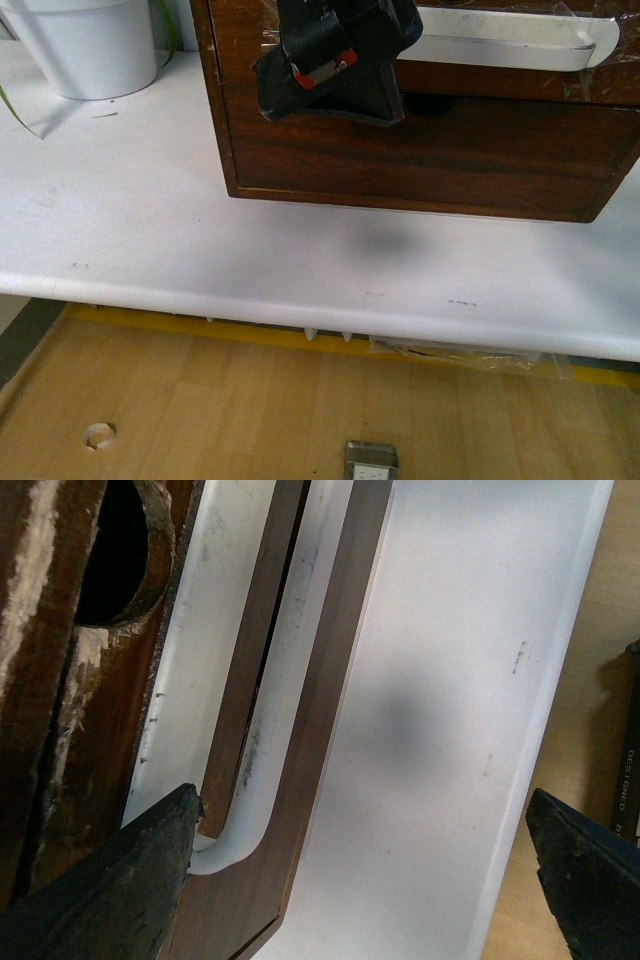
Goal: Open drawer
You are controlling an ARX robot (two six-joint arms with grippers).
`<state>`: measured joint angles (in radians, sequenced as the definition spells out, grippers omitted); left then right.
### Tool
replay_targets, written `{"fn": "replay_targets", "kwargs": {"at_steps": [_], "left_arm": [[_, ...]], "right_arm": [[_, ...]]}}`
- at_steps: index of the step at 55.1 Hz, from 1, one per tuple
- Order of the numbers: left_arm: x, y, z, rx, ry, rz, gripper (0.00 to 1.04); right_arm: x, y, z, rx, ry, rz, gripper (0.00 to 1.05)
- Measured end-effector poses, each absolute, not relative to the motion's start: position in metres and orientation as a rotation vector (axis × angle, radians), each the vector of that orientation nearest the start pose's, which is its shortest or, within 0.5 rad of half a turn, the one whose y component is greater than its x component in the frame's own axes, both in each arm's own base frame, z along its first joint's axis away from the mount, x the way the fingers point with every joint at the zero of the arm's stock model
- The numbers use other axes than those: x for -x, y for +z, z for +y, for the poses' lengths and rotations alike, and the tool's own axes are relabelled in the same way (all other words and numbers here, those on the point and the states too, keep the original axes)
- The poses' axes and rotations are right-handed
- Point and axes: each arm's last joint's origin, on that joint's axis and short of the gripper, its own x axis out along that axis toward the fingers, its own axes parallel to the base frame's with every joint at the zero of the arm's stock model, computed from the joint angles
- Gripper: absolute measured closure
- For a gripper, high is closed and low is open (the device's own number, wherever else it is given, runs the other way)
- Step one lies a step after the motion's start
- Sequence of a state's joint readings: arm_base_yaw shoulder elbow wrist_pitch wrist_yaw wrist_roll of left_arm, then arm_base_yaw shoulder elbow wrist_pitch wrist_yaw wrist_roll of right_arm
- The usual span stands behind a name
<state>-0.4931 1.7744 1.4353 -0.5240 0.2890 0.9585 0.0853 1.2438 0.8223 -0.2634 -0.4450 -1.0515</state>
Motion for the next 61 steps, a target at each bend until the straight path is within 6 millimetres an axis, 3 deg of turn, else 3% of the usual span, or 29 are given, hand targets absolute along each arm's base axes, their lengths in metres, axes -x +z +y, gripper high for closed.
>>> {"fn": "replay_targets", "kwargs": {"at_steps": [14,61], "left_arm": [[-0.348,0.258,-0.194,-0.942,-1.106,0.478,0.06],[-0.347,0.255,-0.196,-0.957,-1.158,0.508,0.06]], "right_arm": [[-0.261,0.244,0.038,0.852,0.813,0.351,0.09],[-0.295,0.220,0.079,0.881,0.789,0.364,0.09]]}}
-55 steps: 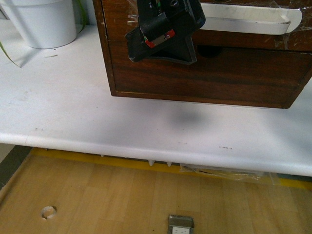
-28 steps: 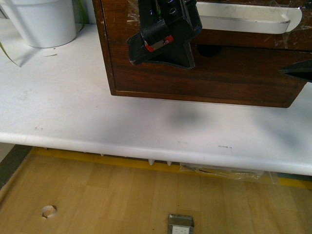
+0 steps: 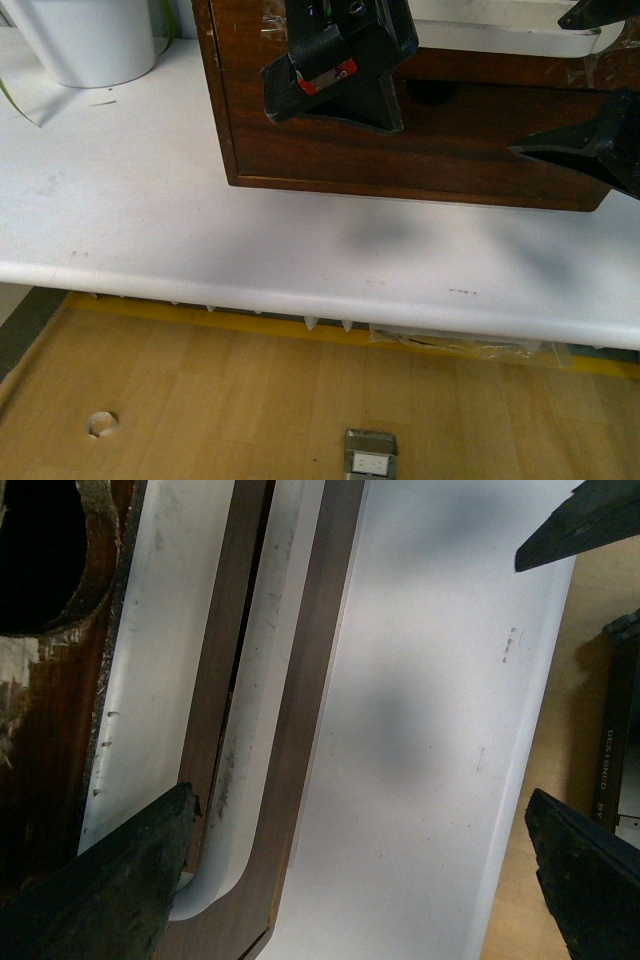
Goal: Open drawer
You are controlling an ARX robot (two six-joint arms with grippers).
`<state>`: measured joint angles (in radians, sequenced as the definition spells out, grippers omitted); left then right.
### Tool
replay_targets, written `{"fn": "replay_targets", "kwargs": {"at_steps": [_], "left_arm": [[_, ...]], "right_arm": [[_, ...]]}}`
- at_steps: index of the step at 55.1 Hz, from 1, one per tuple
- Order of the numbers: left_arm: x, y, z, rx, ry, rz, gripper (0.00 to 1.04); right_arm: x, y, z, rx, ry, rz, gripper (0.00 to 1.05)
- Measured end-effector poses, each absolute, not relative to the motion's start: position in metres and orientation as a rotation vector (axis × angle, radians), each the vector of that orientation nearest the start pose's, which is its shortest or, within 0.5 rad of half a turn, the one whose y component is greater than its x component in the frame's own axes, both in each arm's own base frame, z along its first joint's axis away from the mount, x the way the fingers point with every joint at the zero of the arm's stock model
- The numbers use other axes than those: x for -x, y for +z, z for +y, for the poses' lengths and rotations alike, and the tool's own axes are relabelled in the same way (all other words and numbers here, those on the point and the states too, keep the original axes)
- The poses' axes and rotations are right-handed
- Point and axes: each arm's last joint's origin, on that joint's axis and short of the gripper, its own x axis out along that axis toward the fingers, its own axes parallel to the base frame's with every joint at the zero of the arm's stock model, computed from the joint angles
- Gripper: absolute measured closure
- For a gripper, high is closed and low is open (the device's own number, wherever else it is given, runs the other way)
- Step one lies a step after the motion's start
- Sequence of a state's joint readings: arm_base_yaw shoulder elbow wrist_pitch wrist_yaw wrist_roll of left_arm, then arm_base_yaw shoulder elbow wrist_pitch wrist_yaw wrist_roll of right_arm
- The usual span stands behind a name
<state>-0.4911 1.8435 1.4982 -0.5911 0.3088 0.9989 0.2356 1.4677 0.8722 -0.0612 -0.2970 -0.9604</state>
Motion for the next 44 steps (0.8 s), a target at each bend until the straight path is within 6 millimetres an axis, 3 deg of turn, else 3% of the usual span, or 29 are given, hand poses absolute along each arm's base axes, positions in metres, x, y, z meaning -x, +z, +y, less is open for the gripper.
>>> {"fn": "replay_targets", "kwargs": {"at_steps": [21,44], "left_arm": [[-0.3493,0.2535,-0.1979,-0.969,-1.154,0.503,0.06],[-0.3418,0.2572,-0.1945,-1.003,-1.214,0.539,0.06]], "right_arm": [[-0.3027,0.2128,0.0866,0.902,0.788,0.389,0.09],[-0.2956,0.2180,0.0868,0.931,0.907,0.432,0.09]]}}
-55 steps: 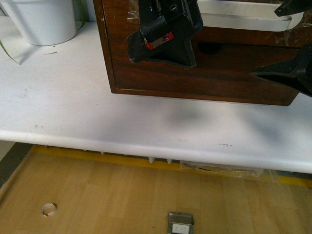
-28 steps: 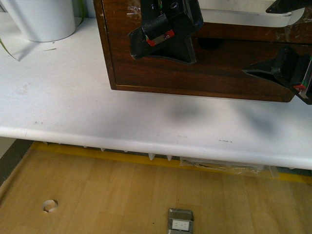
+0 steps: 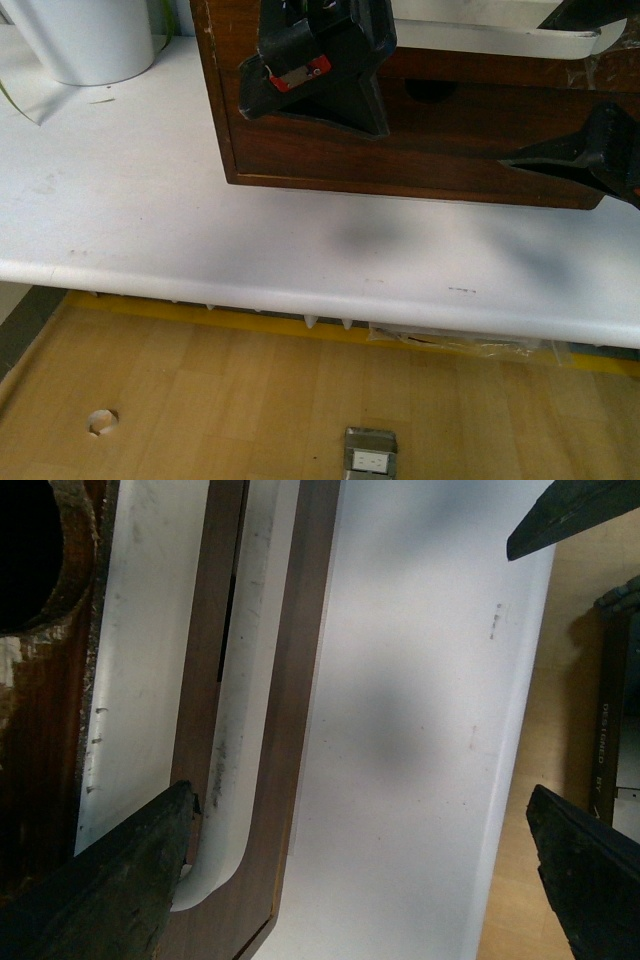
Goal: Open drawer
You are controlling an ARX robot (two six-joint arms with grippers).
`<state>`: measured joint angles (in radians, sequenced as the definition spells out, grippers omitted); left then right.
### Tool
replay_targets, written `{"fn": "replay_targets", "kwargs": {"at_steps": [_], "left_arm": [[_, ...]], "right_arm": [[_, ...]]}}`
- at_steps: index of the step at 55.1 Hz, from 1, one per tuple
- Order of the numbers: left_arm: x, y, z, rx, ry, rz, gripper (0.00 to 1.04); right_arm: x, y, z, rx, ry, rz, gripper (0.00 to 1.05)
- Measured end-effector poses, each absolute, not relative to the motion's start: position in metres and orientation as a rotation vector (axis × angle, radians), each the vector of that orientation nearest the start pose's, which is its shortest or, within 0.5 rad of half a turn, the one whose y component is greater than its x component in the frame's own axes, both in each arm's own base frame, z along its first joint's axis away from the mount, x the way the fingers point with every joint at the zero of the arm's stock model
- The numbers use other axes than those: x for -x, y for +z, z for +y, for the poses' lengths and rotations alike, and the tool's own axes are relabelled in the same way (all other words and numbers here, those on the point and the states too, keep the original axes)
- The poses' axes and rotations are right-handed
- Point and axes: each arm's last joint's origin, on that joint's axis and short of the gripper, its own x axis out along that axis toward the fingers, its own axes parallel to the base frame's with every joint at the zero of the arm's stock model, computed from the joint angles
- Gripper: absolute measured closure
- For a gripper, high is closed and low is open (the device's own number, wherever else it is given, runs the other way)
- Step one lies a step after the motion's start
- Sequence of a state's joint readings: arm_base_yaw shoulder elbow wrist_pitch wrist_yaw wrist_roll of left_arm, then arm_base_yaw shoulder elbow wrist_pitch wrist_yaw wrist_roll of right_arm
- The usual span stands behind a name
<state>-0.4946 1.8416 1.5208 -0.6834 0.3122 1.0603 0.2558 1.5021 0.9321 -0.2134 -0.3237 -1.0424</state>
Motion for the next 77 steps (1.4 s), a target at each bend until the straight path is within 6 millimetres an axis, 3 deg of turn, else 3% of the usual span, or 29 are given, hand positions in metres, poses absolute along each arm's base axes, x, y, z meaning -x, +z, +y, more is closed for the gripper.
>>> {"fn": "replay_targets", "kwargs": {"at_steps": [10,38,51,64,77], "left_arm": [[-0.334,0.258,-0.193,-1.018,-1.229,0.546,0.06],[-0.286,0.257,-0.190,-1.100,-1.284,0.551,0.06],[-0.280,0.255,-0.189,-1.101,-1.252,0.499,0.06],[-0.274,0.261,-0.186,-1.043,-1.143,0.363,0.06],[-0.251,0.285,-0.165,-0.888,-0.966,0.176,0.06]], "right_arm": [[-0.286,0.221,0.086,0.950,0.952,0.435,0.09],[-0.239,0.223,0.085,0.992,1.052,0.393,0.09],[-0.224,0.226,0.083,0.956,1.078,0.340,0.09],[-0.212,0.231,0.064,0.852,1.059,0.278,0.09],[-0.196,0.240,0.029,0.725,0.913,0.180,0.09]]}}
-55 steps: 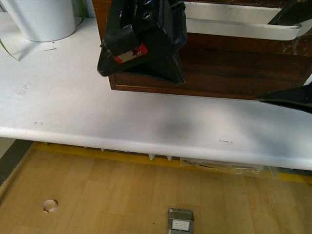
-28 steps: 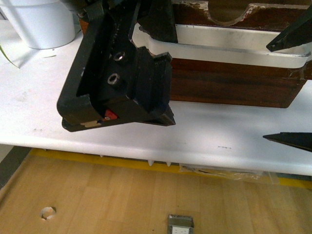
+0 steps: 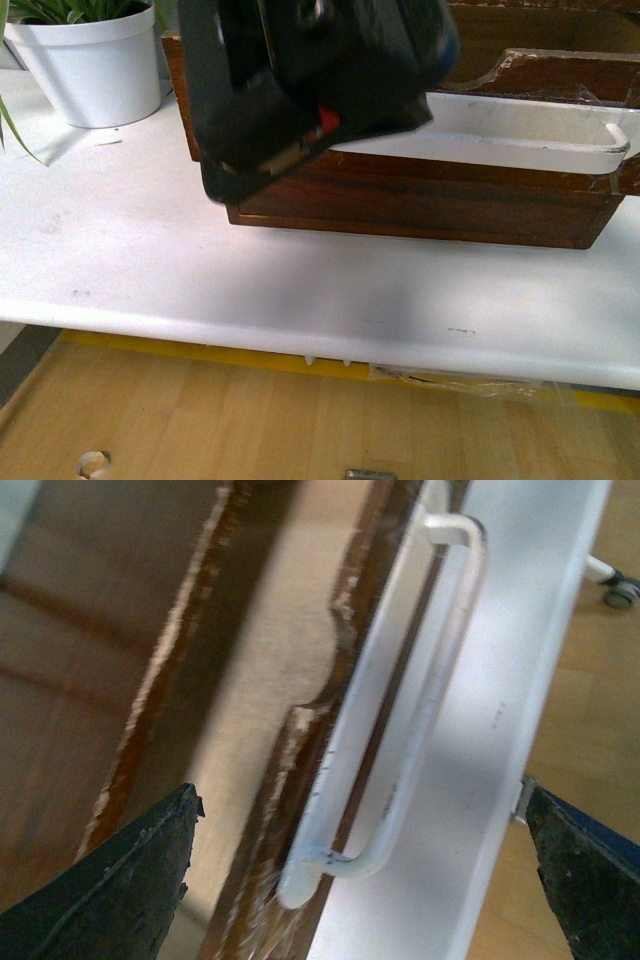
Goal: Open drawer
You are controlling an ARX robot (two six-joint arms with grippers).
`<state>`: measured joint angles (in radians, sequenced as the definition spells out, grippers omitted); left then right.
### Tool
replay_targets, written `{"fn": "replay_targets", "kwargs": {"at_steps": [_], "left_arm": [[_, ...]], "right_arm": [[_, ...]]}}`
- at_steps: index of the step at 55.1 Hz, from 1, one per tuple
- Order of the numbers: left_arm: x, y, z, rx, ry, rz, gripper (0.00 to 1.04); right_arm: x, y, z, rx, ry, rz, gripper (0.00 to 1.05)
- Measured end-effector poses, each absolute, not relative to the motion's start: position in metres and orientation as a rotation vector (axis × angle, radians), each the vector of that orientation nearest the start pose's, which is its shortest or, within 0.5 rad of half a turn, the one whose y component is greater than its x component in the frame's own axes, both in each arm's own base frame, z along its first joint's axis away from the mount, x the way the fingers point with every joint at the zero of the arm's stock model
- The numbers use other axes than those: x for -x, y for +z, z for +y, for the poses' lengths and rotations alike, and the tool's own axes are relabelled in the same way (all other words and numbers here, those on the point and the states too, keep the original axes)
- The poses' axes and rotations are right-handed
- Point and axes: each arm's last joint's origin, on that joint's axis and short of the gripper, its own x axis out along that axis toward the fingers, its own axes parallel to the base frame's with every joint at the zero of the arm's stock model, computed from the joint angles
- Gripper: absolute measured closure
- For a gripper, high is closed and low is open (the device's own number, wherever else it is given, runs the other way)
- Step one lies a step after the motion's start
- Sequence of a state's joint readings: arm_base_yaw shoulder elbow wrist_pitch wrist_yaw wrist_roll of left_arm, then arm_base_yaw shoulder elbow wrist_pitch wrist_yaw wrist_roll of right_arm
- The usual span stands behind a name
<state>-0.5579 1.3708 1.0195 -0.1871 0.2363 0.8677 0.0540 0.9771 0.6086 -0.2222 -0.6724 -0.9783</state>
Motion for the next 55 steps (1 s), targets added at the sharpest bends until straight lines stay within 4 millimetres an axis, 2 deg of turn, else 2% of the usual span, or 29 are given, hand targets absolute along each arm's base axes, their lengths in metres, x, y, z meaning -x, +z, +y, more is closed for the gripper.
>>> {"fn": "replay_targets", "kwargs": {"at_steps": [8,14,19,23,31,44,55], "left_arm": [[-0.234,0.294,-0.139,-0.719,-0.662,0.031,0.06],[-0.224,0.292,-0.122,-0.604,-0.445,-0.014,0.06],[-0.212,0.282,-0.109,-0.485,-0.267,-0.005,0.06],[-0.198,0.263,-0.097,-0.376,-0.130,0.055,0.06],[-0.174,0.242,-0.084,-0.188,0.025,0.078,0.06],[-0.140,0.217,-0.054,0.000,0.314,0.121,0.06],[-0.135,0.215,-0.050,0.083,0.342,0.102,0.06]], "right_arm": [[-0.183,0.241,0.004,0.582,0.744,0.119,0.09],[-0.170,0.240,-0.006,0.471,0.684,0.094,0.09],[-0.158,0.238,-0.013,0.364,0.644,0.066,0.09],[-0.148,0.233,-0.019,0.291,0.589,0.072,0.09],[-0.133,0.217,-0.024,0.193,0.513,0.095,0.09],[-0.111,0.192,-0.023,0.073,0.454,0.110,0.09],[-0.109,0.191,-0.023,0.041,0.439,0.108,0.09]]}}
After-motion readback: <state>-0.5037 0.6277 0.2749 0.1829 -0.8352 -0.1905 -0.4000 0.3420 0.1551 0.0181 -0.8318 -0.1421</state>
